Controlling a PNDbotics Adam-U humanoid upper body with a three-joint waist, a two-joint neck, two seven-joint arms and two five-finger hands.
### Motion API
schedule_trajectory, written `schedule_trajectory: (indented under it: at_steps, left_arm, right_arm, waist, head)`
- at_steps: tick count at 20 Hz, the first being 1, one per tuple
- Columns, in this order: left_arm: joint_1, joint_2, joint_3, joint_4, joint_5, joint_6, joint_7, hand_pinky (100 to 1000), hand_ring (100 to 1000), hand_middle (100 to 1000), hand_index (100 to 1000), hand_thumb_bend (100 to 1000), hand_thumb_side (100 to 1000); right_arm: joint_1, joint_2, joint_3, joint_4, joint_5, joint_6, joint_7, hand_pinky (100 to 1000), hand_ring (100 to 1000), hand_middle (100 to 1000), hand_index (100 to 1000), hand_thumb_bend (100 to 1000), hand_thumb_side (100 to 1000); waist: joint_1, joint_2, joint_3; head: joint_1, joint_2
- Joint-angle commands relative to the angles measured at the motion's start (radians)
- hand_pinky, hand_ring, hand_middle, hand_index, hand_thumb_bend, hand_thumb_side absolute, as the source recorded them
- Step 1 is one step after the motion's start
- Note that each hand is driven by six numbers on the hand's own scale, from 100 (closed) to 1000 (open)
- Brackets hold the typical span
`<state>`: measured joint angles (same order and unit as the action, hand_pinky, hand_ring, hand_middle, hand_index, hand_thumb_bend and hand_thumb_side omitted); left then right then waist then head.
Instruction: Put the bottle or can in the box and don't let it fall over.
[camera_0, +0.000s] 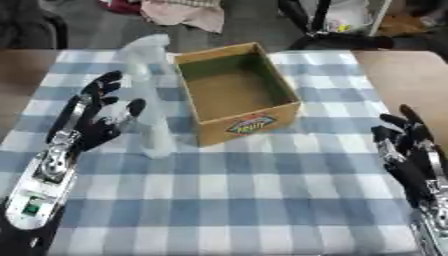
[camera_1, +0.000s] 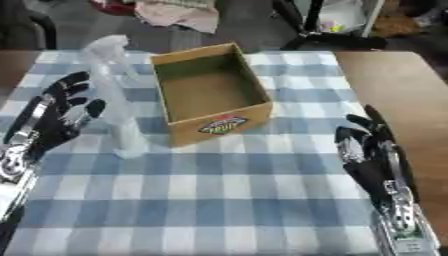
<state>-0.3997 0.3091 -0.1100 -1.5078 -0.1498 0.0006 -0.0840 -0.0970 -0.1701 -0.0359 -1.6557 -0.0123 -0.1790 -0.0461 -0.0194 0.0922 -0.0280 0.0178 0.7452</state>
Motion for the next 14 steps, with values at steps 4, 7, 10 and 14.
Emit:
schedule_trajectory:
  at_steps: [4,7,10,14]
  left_arm:
    - [-0.077,-0.008,-0.034,0.084,-0.057,-0.015,-0.006,889,930,900,931,550,542]
    - [-0.105,-0.024,-0.042,0.128,-0.087,-0.021,0.007,888,926,890,927,537,524]
    - [-0.124,-0.037,-0.051,0.17,-0.109,-0.025,0.018,887,923,879,917,526,513]
    - [-0.133,-0.053,-0.054,0.219,-0.123,-0.028,0.029,878,908,847,892,488,466]
  right_arm:
    - [-0.006,-0.006,0.001,-0.011,0.003,-0.002,0.006,959,759,813,1000,202,376]
    - [-0.006,-0.005,0.003,-0.011,0.003,-0.003,0.007,959,759,812,1000,202,377]
    - [-0.005,-0.004,0.003,-0.01,0.002,-0.003,0.009,959,759,812,1000,202,377]
    - [-0.005,-0.004,0.003,-0.01,0.002,-0.002,0.008,959,759,811,1000,203,376]
  waist:
    - [-0.001,-0.018,-0.006]
    - [-0.003,-0.02,-0.008]
    - [-0.004,-0.021,-0.01]
    - [-0.005,-0.022,-0.011]
  head:
    - [0.006,0.005]
    - [0.006,0.004]
    - [0.008,0.004]
    - [0.007,0.004]
